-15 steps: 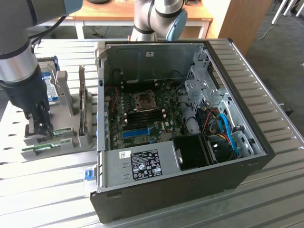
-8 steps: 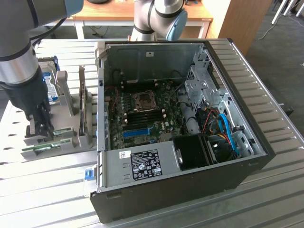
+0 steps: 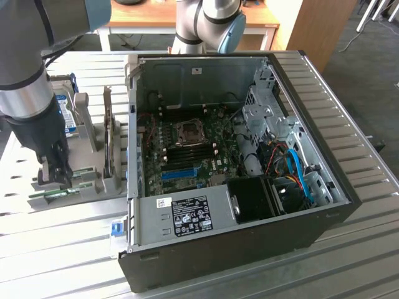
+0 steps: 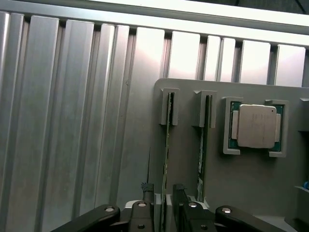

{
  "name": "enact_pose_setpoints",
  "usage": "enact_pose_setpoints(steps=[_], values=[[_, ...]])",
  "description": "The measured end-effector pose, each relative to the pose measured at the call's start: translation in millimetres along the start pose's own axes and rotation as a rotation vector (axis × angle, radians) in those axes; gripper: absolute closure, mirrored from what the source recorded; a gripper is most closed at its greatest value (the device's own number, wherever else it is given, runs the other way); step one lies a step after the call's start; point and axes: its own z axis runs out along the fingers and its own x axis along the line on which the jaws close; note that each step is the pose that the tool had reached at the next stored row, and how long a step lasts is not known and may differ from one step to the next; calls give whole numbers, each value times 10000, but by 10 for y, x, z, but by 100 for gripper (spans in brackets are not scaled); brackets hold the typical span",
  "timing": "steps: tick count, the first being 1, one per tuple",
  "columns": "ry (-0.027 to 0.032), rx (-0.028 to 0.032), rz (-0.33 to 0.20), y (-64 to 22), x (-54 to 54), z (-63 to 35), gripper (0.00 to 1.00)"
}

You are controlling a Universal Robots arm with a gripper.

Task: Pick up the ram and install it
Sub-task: 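Pick up the ram and move it above insertion slot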

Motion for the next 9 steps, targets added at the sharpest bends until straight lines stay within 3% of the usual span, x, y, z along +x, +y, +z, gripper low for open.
enact_pose_setpoints(steps=[1, 4, 9], values=[[0, 0, 0, -1, 0, 66, 70], [0, 0, 0, -2, -1, 120, 70], [1, -2, 0, -2, 0, 134, 70]])
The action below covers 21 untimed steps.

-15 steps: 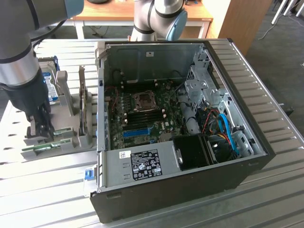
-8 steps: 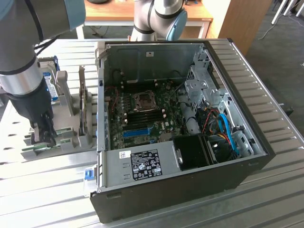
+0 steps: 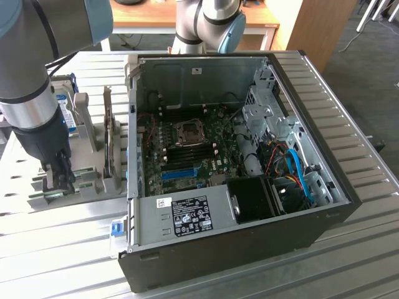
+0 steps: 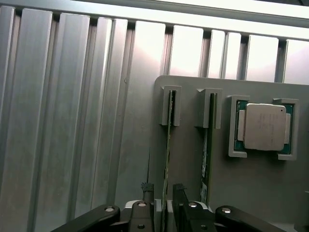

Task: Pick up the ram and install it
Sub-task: 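Pick up the ram and move it above insertion slot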

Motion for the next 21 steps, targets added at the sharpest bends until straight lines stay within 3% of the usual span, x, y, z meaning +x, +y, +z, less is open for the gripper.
enact_pose_setpoints(steps=[10, 17, 21], values=[[-9, 1, 0, -1, -41, 7, 70], [-10, 3, 0, -3, -42, 102, 70], [-9, 0, 0, -2, -42, 106, 70]])
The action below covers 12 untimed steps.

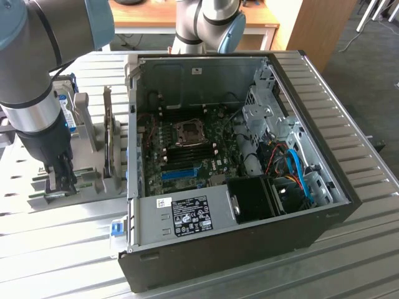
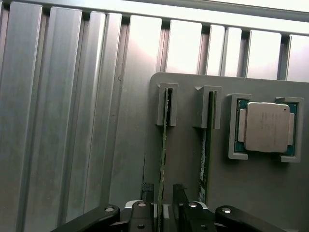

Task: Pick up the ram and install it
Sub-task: 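Pick up the ram and move it above insertion slot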

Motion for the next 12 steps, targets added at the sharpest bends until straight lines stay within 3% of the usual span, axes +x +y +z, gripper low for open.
enact_pose_setpoints(steps=[12], values=[[-2, 4, 1, 0, 1, 2, 70]])
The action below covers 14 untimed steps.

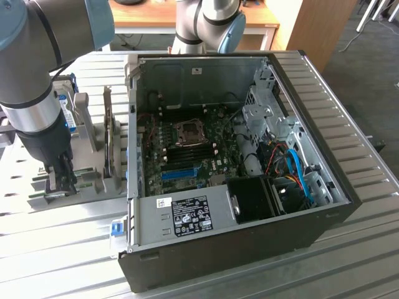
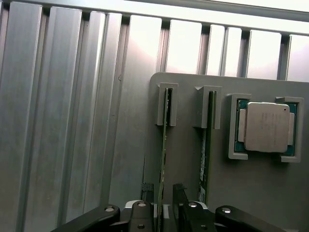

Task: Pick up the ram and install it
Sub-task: 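Pick up the ram and move it above insertion slot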

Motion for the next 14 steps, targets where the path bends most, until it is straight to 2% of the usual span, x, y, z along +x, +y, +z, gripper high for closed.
enact_pose_setpoints(steps=[14], values=[[4, -2, -1, 0, 18, -1, 70]])
